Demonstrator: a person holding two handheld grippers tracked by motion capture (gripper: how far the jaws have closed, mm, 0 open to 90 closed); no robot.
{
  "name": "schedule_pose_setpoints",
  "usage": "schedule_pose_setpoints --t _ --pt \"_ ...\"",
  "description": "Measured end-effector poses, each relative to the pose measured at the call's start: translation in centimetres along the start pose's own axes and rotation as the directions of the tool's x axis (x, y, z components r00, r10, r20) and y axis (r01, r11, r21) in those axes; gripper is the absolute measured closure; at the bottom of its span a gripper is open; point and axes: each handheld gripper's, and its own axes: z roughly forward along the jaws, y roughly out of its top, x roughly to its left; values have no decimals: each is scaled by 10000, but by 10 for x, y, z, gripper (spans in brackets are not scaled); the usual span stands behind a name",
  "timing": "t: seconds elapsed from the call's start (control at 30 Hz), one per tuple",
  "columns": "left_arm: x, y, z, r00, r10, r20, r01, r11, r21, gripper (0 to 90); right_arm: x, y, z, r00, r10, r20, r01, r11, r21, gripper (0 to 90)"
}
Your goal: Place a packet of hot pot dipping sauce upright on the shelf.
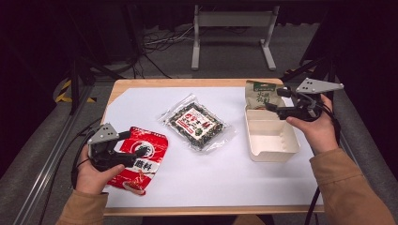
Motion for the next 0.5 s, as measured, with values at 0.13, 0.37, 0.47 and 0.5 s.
schedule_pose_setpoints --t 0.13,0.37,0.47,0.5 --pt "1 0 0 10000 -35 -15 35 10000 50 181 14 -4 3 9991 34 -416 -32 10000 51 325" --pt "6 -1 -1 10000 4 15 -5 9997 230 244 37 -10 5 9970 -194 -755 205 9997 134 342" --pt "6 -2 -2 9999 136 -77 -134 9996 249 269 47 -12 4 9956 -305 -890 315 9995 102 353" --pt "6 -2 -2 9999 136 -77 -134 9996 249 272 51 -13 3 9954 -297 -906 306 9995 82 358"
